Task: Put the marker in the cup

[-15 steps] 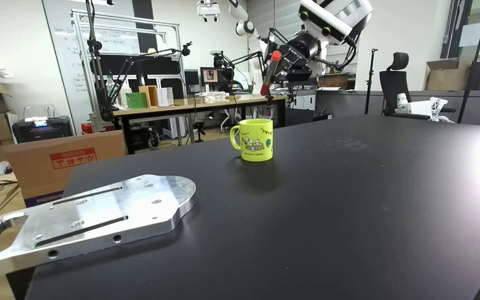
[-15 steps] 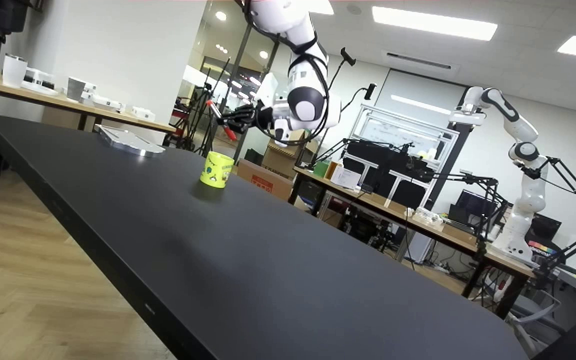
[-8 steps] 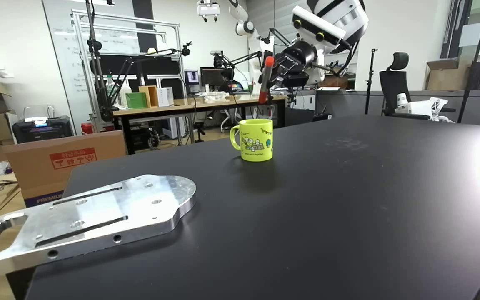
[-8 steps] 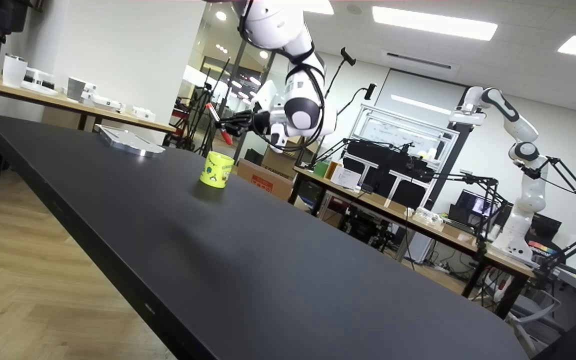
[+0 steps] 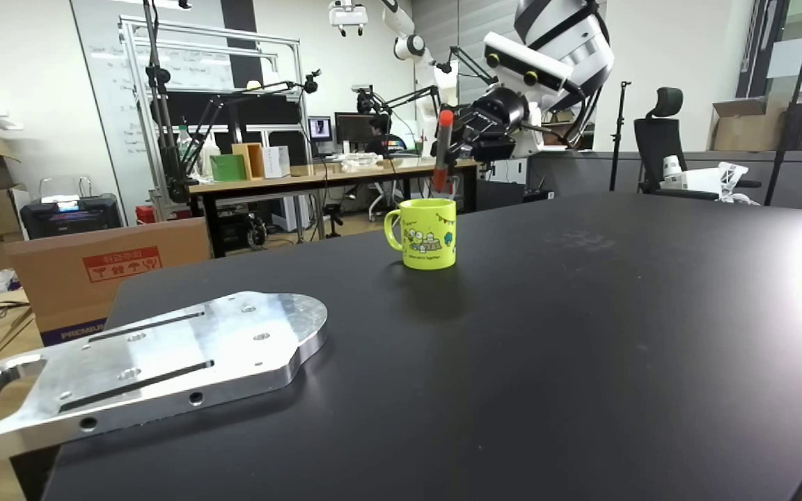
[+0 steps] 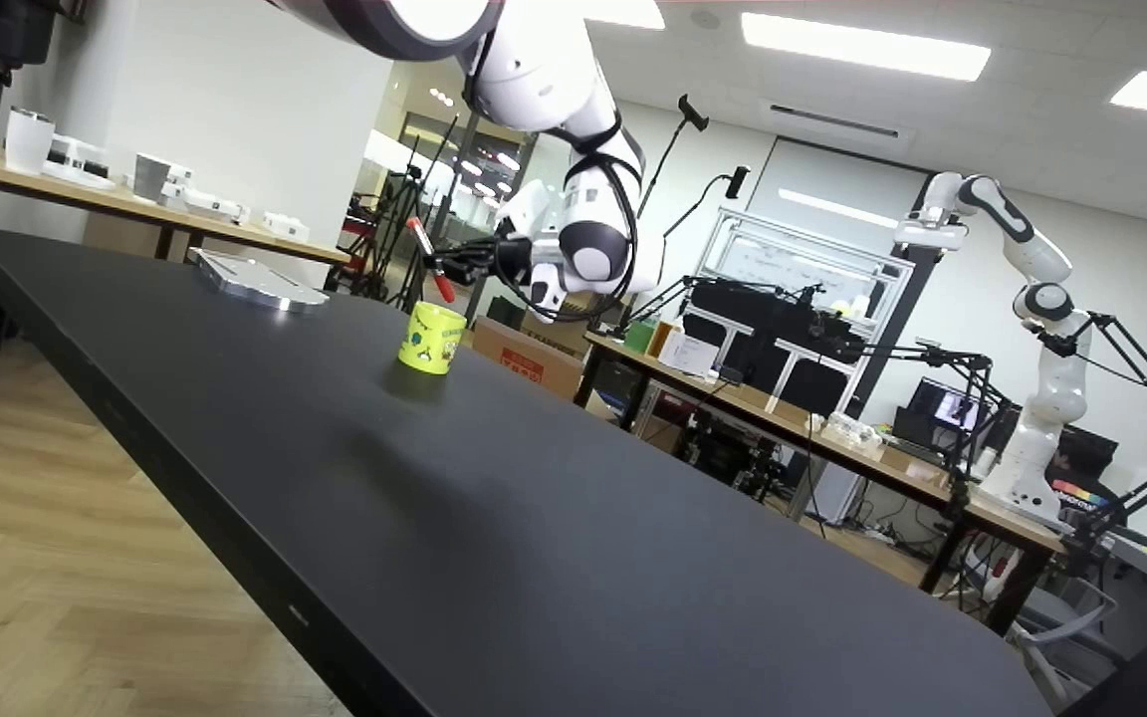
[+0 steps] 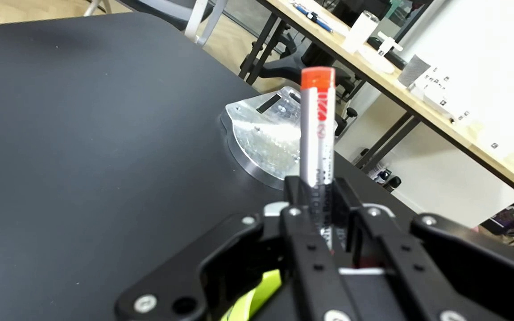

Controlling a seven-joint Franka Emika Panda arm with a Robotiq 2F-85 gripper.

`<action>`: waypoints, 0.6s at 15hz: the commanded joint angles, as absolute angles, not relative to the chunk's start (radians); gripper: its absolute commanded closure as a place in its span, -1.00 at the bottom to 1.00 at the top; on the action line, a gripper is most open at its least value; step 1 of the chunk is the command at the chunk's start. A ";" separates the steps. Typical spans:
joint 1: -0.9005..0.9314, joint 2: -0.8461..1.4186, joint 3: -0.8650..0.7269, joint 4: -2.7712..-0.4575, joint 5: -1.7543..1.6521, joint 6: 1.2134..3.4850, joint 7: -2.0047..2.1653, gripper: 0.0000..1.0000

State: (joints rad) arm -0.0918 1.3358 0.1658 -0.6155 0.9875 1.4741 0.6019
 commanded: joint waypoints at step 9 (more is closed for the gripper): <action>-0.101 1.445 0.184 -0.480 0.997 1.458 0.702 0.90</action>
State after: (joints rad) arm -0.0977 1.3972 0.1733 -0.5630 0.9909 1.4747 0.6402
